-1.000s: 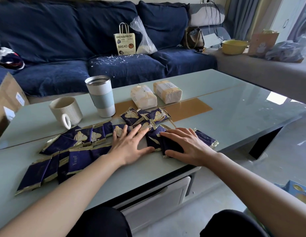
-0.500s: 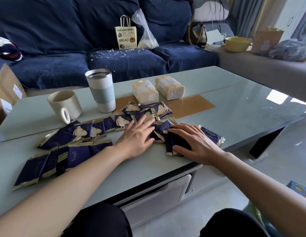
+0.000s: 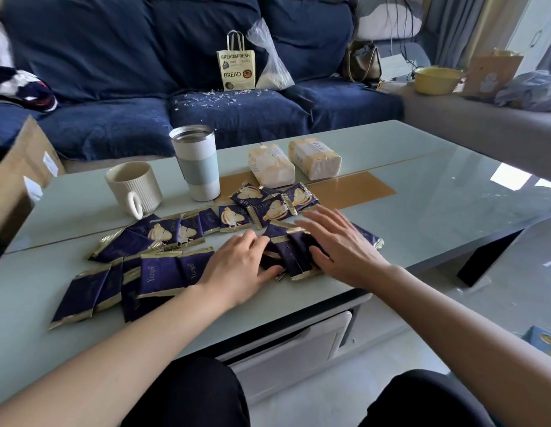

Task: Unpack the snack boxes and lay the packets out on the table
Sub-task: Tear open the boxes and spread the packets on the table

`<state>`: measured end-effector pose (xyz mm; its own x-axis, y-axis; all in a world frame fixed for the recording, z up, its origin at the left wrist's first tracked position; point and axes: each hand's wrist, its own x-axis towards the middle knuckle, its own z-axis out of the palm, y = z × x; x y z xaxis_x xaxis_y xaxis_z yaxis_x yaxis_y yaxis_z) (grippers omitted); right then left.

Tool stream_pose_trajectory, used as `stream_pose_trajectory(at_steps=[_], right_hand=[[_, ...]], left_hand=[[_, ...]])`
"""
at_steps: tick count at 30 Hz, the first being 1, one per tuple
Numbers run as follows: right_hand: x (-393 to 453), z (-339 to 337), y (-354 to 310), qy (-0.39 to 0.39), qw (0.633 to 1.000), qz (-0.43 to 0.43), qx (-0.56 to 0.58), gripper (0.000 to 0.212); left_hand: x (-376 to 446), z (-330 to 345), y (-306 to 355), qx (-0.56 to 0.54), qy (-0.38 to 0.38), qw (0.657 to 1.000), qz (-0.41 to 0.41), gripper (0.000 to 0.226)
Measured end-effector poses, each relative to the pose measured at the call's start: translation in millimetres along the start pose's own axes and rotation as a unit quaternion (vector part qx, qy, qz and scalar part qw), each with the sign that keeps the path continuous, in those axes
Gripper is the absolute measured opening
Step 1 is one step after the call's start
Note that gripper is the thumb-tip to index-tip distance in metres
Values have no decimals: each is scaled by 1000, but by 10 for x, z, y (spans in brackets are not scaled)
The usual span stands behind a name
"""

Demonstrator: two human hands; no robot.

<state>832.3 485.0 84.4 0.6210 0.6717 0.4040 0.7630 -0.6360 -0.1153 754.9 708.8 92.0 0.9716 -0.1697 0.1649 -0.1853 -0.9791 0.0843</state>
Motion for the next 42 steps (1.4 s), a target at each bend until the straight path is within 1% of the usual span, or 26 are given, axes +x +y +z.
stream_pose_trajectory(at_steps=[1,2,4,6,8,11,15,17,19,21,23,25,26,27,28,30,31,32,34,35,36,37,39,41,42], right_hand=[[-23,-9,15,12,999,34,-28,48],[-53,-14,28,3,995,75,-62,44],[-116,7,47,-47,981,165,-95,44],[-128,22,41,-74,966,242,-54,51],[-94,31,22,-96,957,274,-15,60],[-47,57,-34,-154,956,250,-27,65],[-14,68,-127,-181,965,189,-3,54],[-3,54,-141,-174,971,163,10,51],[-2,39,-128,-161,979,121,29,50],[23,32,-100,-140,985,72,65,52],[87,30,-66,-99,989,51,94,53],[186,57,9,-55,992,78,78,57],[244,58,59,-42,992,105,54,66],[290,61,104,-47,989,139,32,76],[321,66,125,-72,983,167,14,81],[345,82,101,-146,974,174,-5,78],[352,101,78,-160,974,161,-10,74],[365,101,47,-148,977,155,-12,72],[450,71,26,-94,981,169,-14,66],[516,81,66,-80,981,177,-15,62],[589,94,116,-84,980,180,-15,58],[667,117,164,-100,979,179,-12,56],[815,202,239,-143,977,161,-8,60],[940,281,259,-162,978,130,11,64],[992,314,255,-175,976,127,20,63]], left_hand=[[7,-14,6,17,-8,1000,0,65],[15,-25,6,35,-15,999,2,64],[19,-61,16,67,-42,997,8,63],[29,-86,4,88,-76,993,5,63],[41,-110,-19,97,-103,990,1,62],[35,-163,-79,95,-130,987,-8,62],[24,-246,-190,88,-179,980,-14,63],[24,-293,-231,82,-199,977,-8,63],[25,-331,-258,66,-202,977,-2,66],[25,-382,-278,34,-188,982,-4,71],[42,-438,-306,-26,-172,984,-23,66],[103,-477,-351,-98,-151,982,-61,52],[157,-481,-386,-119,-128,981,-78,46],[224,-467,-434,-127,-103,982,-93,44],[299,-438,-485,-127,-84,982,-107,45],[465,-344,-573,-118,-90,980,-129,56],[546,-283,-604,-111,-106,979,-135,62],[623,-219,-626,-107,-118,978,-136,65],[756,-114,-663,-118,-113,979,-126,59],[817,-73,-687,-126,-104,980,-114,54],[879,-39,-715,-128,-96,982,-99,54],[941,-15,-747,-122,-93,984,-87,59],[1064,-11,-795,-106,-97,987,-70,70],[1185,-16,-833,-101,-117,987,-53,69],[1236,-9,-851,-96,-129,986,-43,65]])
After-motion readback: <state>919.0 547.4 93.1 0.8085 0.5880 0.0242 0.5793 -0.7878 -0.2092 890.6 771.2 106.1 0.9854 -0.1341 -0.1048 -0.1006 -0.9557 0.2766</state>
